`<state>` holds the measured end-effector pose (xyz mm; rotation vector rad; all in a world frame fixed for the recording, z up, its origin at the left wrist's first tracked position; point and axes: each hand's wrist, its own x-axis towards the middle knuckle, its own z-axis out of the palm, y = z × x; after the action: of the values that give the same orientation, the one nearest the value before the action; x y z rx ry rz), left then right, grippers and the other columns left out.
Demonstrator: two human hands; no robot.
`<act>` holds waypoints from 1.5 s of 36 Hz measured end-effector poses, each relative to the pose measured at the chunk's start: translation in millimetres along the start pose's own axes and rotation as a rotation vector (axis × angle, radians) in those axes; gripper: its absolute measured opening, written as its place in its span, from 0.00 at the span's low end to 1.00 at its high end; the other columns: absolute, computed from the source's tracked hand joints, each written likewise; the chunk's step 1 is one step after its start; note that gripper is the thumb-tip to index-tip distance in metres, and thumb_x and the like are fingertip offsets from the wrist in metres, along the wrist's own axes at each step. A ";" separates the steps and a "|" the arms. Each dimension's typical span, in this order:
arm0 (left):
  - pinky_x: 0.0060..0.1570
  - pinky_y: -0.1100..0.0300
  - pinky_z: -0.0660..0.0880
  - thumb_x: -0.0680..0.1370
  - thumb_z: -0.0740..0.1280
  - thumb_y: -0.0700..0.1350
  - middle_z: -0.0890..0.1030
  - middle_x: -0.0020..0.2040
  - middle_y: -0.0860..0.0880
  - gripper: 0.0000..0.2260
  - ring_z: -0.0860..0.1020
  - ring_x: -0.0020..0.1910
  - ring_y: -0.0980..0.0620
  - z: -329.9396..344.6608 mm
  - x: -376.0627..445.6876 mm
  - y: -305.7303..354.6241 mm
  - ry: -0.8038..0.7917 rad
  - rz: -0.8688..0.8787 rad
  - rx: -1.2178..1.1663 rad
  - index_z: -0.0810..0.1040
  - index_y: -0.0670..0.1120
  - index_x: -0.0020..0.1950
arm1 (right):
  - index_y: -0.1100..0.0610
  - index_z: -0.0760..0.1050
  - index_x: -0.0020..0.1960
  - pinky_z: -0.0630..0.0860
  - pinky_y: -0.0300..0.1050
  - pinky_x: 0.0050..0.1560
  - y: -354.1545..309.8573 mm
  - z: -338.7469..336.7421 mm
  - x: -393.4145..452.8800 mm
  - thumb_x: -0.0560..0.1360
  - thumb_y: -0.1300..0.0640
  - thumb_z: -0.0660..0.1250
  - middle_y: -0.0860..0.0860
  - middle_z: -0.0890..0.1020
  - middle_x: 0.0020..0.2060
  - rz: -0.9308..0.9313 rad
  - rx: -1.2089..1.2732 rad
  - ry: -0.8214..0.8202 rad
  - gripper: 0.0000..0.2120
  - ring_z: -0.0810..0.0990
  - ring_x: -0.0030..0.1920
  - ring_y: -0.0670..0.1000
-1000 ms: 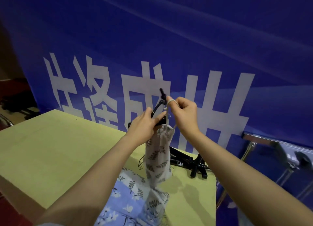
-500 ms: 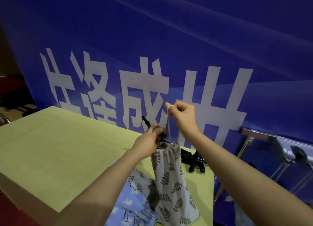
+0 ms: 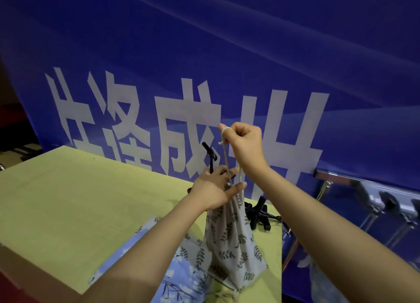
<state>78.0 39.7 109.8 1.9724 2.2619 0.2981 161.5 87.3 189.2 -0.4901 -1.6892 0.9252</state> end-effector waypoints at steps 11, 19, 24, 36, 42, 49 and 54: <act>0.67 0.48 0.62 0.81 0.48 0.59 0.58 0.76 0.51 0.24 0.59 0.71 0.36 -14.9 -4.1 45.6 0.002 -0.028 0.229 0.51 0.59 0.76 | 0.61 0.70 0.28 0.73 0.34 0.37 -46.7 -39.6 7.0 0.78 0.60 0.65 0.54 0.73 0.24 -0.146 0.038 0.147 0.19 0.70 0.27 0.46; 0.56 0.51 0.65 0.80 0.43 0.57 0.61 0.74 0.51 0.25 0.64 0.68 0.42 -0.8 13.7 80.4 0.077 -0.051 0.362 0.48 0.55 0.77 | 0.61 0.70 0.28 0.73 0.31 0.36 -72.4 -93.5 -0.4 0.77 0.61 0.65 0.51 0.73 0.23 -0.167 0.079 0.296 0.19 0.71 0.26 0.45; 0.54 0.52 0.64 0.81 0.45 0.56 0.61 0.74 0.50 0.25 0.65 0.64 0.40 13.1 5.6 129.4 0.098 -0.014 0.447 0.50 0.54 0.77 | 0.59 0.69 0.27 0.72 0.32 0.33 -82.7 -135.5 -21.2 0.77 0.62 0.64 0.50 0.71 0.22 -0.160 0.057 0.360 0.20 0.70 0.26 0.44; 0.68 0.44 0.59 0.80 0.49 0.57 0.57 0.77 0.47 0.25 0.58 0.72 0.37 80.5 -34.2 272.2 0.000 -0.057 0.200 0.50 0.54 0.77 | 0.67 0.67 0.27 0.72 0.35 0.37 -81.6 -275.8 -93.5 0.77 0.61 0.65 0.57 0.68 0.23 -0.067 -0.060 0.333 0.21 0.67 0.27 0.50; 0.63 0.45 0.67 0.79 0.47 0.64 0.48 0.78 0.44 0.30 0.58 0.73 0.34 118.0 -65.5 332.2 -0.218 -0.118 0.251 0.41 0.56 0.77 | 0.70 0.71 0.32 0.74 0.34 0.37 -66.5 -337.6 -142.1 0.77 0.60 0.66 0.56 0.69 0.24 0.065 -0.059 0.191 0.18 0.69 0.24 0.44; 0.61 0.47 0.70 0.73 0.45 0.73 0.60 0.75 0.42 0.38 0.69 0.68 0.39 153.1 -90.3 382.5 -0.401 -0.070 0.111 0.46 0.54 0.78 | 0.56 0.61 0.31 0.68 0.36 0.32 -35.2 -393.2 -192.5 0.72 0.54 0.73 0.55 0.63 0.27 0.385 -0.075 0.224 0.22 0.63 0.30 0.53; 0.49 0.52 0.75 0.74 0.52 0.71 0.76 0.61 0.41 0.36 0.77 0.56 0.41 170.7 -94.6 401.2 -0.416 -0.056 0.019 0.63 0.47 0.72 | 0.60 0.69 0.32 0.73 0.42 0.34 -20.3 -419.8 -223.6 0.73 0.55 0.71 0.55 0.69 0.26 0.598 0.031 0.199 0.17 0.71 0.27 0.49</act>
<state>516.3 8.9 32.6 1.7735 2.0493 -0.1305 629.5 52.5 109.4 -1.0646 -1.3616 1.2747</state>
